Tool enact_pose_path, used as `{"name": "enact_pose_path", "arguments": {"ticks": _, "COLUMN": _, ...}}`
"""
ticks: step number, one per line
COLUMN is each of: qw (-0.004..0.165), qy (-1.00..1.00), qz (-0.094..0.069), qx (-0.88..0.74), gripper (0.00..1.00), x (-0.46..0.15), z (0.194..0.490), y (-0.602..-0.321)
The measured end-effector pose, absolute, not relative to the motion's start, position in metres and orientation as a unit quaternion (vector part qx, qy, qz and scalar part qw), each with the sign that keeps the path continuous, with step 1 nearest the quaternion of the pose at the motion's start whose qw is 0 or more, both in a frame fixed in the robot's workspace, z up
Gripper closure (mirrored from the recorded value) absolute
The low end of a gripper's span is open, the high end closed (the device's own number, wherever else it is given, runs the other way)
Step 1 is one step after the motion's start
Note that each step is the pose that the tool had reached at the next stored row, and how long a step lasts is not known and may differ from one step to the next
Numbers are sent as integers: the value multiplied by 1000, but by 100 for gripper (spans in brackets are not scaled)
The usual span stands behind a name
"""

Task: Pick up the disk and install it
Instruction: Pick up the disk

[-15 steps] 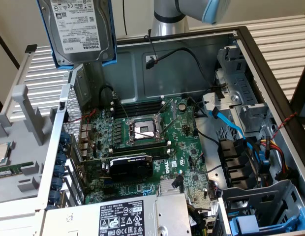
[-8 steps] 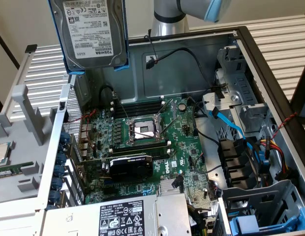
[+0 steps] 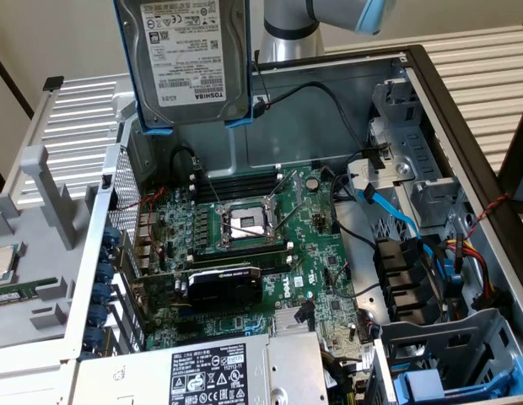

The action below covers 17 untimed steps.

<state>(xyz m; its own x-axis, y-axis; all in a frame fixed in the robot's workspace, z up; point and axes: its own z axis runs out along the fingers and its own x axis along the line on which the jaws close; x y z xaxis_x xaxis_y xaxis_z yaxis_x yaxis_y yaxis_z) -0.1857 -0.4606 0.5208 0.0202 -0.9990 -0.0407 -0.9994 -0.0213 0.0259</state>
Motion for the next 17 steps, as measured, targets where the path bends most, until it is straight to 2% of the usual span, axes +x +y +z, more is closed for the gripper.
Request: {"name": "enact_pose_path", "arguments": {"ticks": 17, "qw": 1, "qy": 700, "qz": 28, "qx": -714, "gripper": 63, "x": -131, "z": 521, "y": -492}}
